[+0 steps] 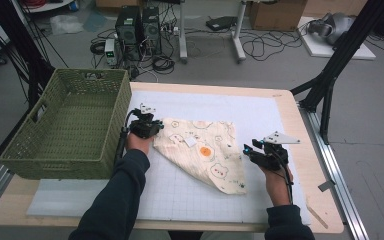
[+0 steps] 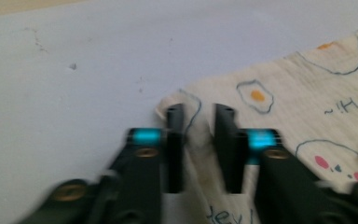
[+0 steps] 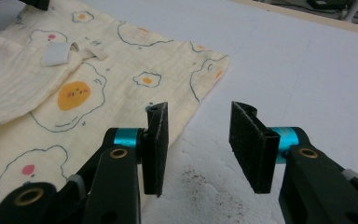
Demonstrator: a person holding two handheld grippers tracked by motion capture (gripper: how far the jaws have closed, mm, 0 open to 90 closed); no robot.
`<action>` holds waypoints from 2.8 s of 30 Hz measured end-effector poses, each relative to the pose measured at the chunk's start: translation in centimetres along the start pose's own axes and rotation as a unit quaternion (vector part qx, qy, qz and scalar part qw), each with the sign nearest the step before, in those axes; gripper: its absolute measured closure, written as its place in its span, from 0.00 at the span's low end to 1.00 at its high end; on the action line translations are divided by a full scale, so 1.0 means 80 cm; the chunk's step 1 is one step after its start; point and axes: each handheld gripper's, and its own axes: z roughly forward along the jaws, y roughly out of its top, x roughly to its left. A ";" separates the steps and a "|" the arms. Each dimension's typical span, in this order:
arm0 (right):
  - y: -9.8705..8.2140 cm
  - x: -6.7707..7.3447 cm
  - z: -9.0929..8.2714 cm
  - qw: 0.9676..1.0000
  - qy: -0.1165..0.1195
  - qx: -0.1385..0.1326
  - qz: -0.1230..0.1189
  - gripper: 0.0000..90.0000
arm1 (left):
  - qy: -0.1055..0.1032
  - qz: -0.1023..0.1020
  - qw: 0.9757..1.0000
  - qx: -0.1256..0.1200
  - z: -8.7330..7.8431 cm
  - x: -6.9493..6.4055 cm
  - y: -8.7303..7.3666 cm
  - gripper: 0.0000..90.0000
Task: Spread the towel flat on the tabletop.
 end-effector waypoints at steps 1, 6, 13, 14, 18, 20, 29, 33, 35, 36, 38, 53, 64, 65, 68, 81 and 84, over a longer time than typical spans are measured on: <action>0.000 0.000 0.000 1.000 0.000 0.000 0.002 0.64 | 0.002 0.001 1.000 -0.006 -0.003 0.000 0.002 0.65; -0.001 0.002 -0.001 1.000 0.001 0.002 -0.002 0.62 | -0.049 0.009 0.998 -0.030 -0.019 -0.012 0.009 0.52; -0.001 0.002 -0.003 1.000 0.005 0.000 -0.005 0.61 | -0.149 0.056 0.987 -0.016 -0.017 -0.063 0.012 0.52; -0.001 0.003 -0.003 1.000 0.006 0.001 -0.005 0.61 | -0.153 0.065 0.986 -0.013 -0.014 -0.072 0.010 0.51; 0.000 0.004 -0.003 1.000 0.006 0.001 -0.010 0.61 | -0.168 0.082 0.982 0.008 0.001 -0.095 0.002 0.52; 0.000 0.004 -0.003 1.000 0.007 0.001 -0.009 0.61 | -0.169 0.085 0.982 0.020 0.008 -0.102 -0.001 0.53; -0.001 0.003 -0.004 1.000 0.008 0.001 -0.007 0.60 | -0.161 0.166 0.972 0.044 0.009 -0.121 -0.006 0.97; -0.002 0.002 -0.004 1.000 0.007 0.002 -0.008 0.60 | -0.175 0.154 0.972 0.030 -0.014 -0.114 -0.002 0.98; -0.003 0.001 -0.004 1.000 0.007 0.003 -0.006 0.60 | -0.180 0.149 0.972 0.016 -0.030 -0.111 -0.005 0.98; -0.003 0.001 -0.004 1.000 0.006 0.003 -0.006 0.60 | -0.182 0.151 0.972 0.013 -0.038 -0.109 -0.006 0.98; -0.003 0.002 -0.005 1.000 0.006 0.005 -0.004 0.60 | -0.185 0.148 0.971 0.005 -0.053 -0.106 -0.010 0.98; -0.005 0.010 0.001 1.000 0.008 0.020 -0.013 0.60 | -0.160 0.121 0.980 0.018 -0.126 -0.060 -0.079 0.97; -0.012 0.019 0.000 0.998 0.009 0.051 -0.028 0.60 | -0.124 0.067 0.989 -0.034 -0.157 -0.045 -0.074 0.55; -0.014 0.021 -0.001 0.998 0.011 0.053 -0.031 0.60 | -0.124 0.064 0.990 -0.035 -0.156 -0.044 -0.074 0.54; -0.019 0.026 -0.004 0.997 0.014 0.063 -0.038 0.60 | -0.118 0.064 0.990 -0.035 -0.149 -0.044 -0.073 0.53; -0.032 0.044 0.010 0.993 0.043 0.107 -0.033 0.79 | -0.071 0.058 0.995 0.038 -0.100 -0.042 -0.082 0.48; -0.032 0.045 0.009 0.992 0.050 0.110 -0.031 0.92 | -0.065 0.076 0.994 0.041 -0.096 -0.046 -0.088 0.53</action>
